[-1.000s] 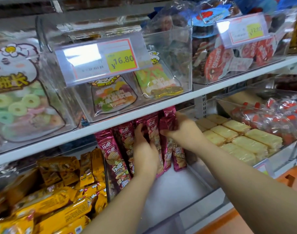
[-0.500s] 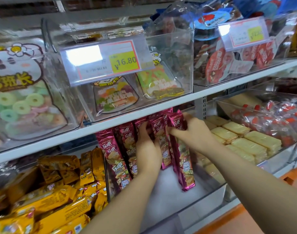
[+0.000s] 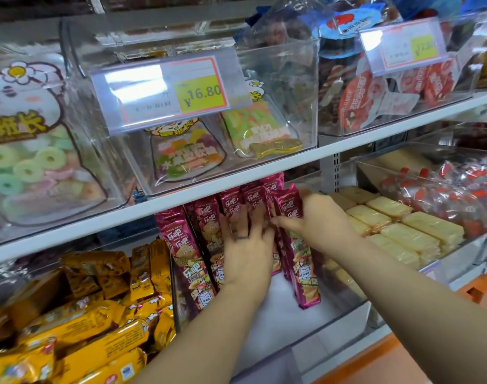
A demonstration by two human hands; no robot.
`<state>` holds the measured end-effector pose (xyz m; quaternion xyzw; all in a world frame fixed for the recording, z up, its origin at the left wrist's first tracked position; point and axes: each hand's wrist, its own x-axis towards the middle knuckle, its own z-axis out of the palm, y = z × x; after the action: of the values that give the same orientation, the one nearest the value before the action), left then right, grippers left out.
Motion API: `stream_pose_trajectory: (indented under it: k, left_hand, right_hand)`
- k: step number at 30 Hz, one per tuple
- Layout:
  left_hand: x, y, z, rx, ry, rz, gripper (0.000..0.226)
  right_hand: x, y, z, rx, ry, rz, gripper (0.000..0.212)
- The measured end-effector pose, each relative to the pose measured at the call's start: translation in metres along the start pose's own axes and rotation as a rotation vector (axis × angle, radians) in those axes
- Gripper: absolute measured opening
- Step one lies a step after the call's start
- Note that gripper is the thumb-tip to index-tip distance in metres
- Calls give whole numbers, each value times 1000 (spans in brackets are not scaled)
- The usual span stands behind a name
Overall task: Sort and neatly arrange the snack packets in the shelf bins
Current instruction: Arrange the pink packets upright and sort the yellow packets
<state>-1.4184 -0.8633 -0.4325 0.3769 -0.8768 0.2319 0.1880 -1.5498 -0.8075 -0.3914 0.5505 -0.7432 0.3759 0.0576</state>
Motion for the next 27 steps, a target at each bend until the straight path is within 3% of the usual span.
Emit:
stream_pose_trajectory:
  k: [4, 9, 17, 22, 27]
  left_hand:
    - [2, -7, -1, 152, -345, 76, 74]
    - [1, -9, -18, 135, -459, 87, 73]
    - [-39, -40, -66, 4, -366, 145, 54]
    - [-62, -80, -100, -70, -390, 45, 36]
    - [-73, -101, -91, -178, -215, -126, 27]
  right_hand:
    - [1, 4, -2, 78, -27, 40, 52]
    - [-1, -7, -5, 83, -41, 0, 53]
    - [-13, -39, 2, 186, 3, -59, 50]
    - [-20, -66, 21, 262, -6, -49, 48]
    - [-22, -86, 42, 375, -20, 0, 53]
